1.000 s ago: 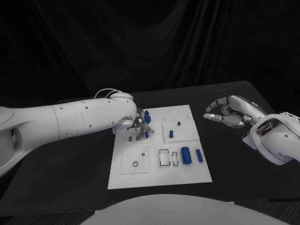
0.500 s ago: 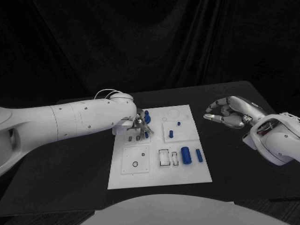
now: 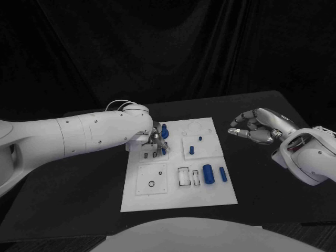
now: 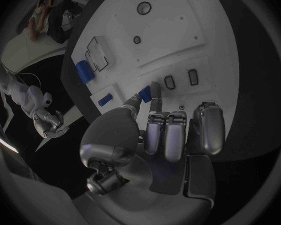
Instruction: Assemble the parts on the task board
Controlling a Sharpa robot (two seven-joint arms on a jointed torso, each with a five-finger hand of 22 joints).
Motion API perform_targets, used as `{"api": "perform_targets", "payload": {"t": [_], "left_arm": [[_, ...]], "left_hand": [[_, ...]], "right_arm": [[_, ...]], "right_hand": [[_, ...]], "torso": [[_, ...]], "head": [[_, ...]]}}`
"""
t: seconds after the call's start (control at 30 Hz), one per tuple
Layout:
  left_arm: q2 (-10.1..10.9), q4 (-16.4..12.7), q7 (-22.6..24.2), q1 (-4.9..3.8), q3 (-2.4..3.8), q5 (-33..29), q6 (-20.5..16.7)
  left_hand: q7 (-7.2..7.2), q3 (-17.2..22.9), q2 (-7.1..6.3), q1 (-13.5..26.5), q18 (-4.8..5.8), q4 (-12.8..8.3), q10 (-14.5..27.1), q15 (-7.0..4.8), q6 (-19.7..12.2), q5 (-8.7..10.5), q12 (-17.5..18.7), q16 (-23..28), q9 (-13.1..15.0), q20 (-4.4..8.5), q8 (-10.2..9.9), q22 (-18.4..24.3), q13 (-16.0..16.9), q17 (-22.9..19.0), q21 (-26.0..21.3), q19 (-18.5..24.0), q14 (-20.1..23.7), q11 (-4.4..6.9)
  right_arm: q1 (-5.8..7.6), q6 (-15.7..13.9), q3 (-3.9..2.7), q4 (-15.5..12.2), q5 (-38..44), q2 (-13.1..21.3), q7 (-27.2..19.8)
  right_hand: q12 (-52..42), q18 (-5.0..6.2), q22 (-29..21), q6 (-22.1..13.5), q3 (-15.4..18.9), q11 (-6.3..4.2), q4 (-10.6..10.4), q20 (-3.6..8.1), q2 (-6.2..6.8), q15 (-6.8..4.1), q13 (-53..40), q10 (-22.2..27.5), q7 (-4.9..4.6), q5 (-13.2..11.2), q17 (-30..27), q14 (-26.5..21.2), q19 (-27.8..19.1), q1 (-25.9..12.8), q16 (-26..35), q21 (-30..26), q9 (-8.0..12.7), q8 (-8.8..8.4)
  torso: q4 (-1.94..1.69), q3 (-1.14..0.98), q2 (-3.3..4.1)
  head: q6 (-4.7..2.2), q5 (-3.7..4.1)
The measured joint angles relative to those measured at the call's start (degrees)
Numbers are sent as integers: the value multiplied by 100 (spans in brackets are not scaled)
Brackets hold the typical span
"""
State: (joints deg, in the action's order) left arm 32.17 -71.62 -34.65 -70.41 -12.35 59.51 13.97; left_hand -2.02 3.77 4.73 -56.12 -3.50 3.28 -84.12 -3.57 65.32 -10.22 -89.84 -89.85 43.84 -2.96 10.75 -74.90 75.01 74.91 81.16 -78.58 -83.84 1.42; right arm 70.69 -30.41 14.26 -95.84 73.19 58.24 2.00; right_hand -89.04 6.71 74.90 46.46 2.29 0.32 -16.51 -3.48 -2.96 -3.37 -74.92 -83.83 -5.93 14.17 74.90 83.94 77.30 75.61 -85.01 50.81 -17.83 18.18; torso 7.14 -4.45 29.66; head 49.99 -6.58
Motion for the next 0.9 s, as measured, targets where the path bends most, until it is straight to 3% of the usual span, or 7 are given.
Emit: {"api": "perform_targets", "payload": {"t": [0.5,0.7,0.8,0.9], "left_arm": [[2,1,0,6,0,1,2],[12,1,1,7,0,2,3],[14,2,3,8,0,3,3],[16,2,5,8,0,3,4]], "left_hand": [[18,308,-34,-194,0,-308,0,0,-23,-388,0,0,68,0,-92,0,0,0,-22,1,0,0],[17,548,-82,-243,0,-480,0,-21,-22,-690,0,0,92,20,-149,0,0,0,-50,-19,-22,0],[17,812,-102,-232,0,-606,0,-21,-44,-1055,0,0,107,20,-204,0,0,0,-67,-20,-22,0],[15,1070,-159,-178,0,-716,0,-21,-64,-1178,0,0,121,20,-241,0,0,-1,-74,-20,-22,0]], "right_arm": [[-13,15,0,22,0,-22,8],[-23,18,0,32,0,-28,7],[-29,19,0,35,0,-29,6],[-35,21,0,37,0,-29,6]], "right_hand": [[0,0,4,0,0,0,0,0,0,16,1,0,0,0,0,16,0,0,0,0,1,0],[0,0,4,15,0,0,0,0,0,16,1,0,15,0,0,16,0,0,0,-25,1,0],[0,0,3,15,0,0,0,0,0,16,1,0,15,0,0,16,0,0,0,-25,7,0],[0,0,3,15,16,20,16,0,10,16,1,-21,15,4,0,16,0,9,0,-25,7,0]], "torso": [[-2,1,3],[-4,2,3],[-4,3,4],[-7,3,5]], "head": [[0,17],[0,16],[0,12],[0,10]]}}
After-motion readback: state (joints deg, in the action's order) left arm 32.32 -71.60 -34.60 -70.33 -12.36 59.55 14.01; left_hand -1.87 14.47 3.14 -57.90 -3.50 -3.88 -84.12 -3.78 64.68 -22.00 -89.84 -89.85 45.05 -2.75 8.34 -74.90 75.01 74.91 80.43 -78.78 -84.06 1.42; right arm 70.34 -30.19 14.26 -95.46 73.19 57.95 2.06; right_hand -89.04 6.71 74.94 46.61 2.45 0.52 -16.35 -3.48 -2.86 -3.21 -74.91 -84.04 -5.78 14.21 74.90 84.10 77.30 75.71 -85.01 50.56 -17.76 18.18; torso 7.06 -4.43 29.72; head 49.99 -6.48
